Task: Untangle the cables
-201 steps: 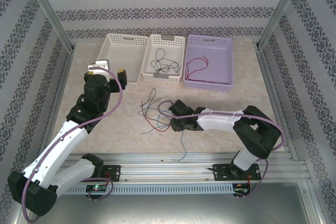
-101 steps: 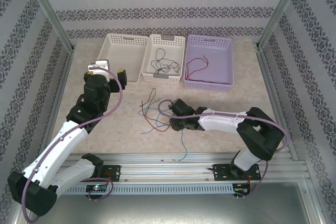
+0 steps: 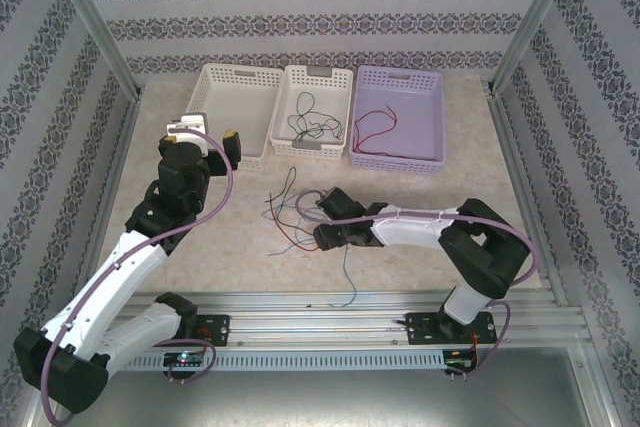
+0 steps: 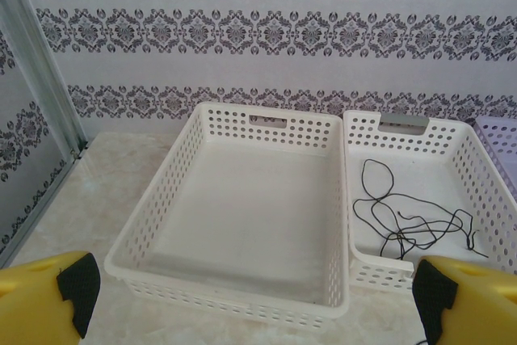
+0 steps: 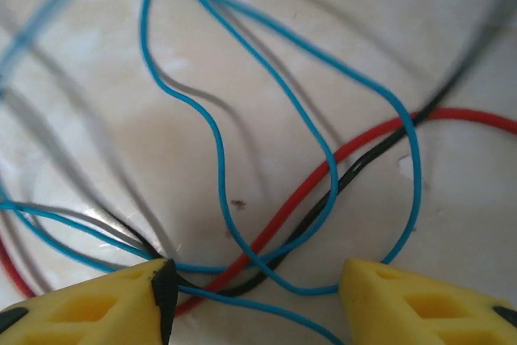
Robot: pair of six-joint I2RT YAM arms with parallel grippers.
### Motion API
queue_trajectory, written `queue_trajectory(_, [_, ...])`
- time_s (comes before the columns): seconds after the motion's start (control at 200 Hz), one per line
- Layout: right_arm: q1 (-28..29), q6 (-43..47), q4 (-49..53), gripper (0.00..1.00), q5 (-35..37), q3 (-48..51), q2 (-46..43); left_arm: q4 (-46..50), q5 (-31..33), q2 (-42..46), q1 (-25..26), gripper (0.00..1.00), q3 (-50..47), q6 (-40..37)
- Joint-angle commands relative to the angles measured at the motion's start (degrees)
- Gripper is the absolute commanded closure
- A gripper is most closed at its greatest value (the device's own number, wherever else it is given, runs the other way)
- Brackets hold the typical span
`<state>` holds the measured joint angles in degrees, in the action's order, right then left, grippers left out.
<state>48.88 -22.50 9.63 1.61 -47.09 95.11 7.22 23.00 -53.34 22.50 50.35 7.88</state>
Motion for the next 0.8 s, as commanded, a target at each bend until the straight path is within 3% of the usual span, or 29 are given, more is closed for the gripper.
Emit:
queue_trajectory(0.0, [-0.07,1.15,-1.25,0.44,-2.21,-1.32,2.80,-1.80,0.99,0.96,0.44,0.00,-0.65,-1.10])
queue_trajectory(0.1, [-0.08,1.46,-1.36,0.49,-2.01,-1.82,4.28,-1.84,1.01,0.98,0.49,0.00,-0.60,-1.11])
queue_trajectory(0.31, [-0.02,0.65,-0.12,0.77,-0.76,-1.61,3.35,-2.03,1.03,1.00,0.51,0.00,-0.66,-1.24])
queue_trajectory(0.39, [-0.02,0.46,0.49,0.82,0.21,-1.17,1.37,-2.00,0.99,0.99,0.46,0.00,-0.69,-1.25])
queue_trajectory(0.49, [-0.03,0.75,1.88,0.80,0.68,-1.09,-1.58,-1.97,1.07,1.03,0.48,0.00,-0.74,-1.29])
queue_trajectory(0.649, [-0.03,0.76,3.31,0.60,0.30,-0.81,-5.45,-1.96,1.15,0.99,0.50,0.00,-0.74,-1.29])
queue_trajectory(0.794, [-0.06,0.77,3.89,0.57,-0.06,0.27,-7.04,-1.97,1.17,1.14,0.45,0.00,-0.71,-1.32])
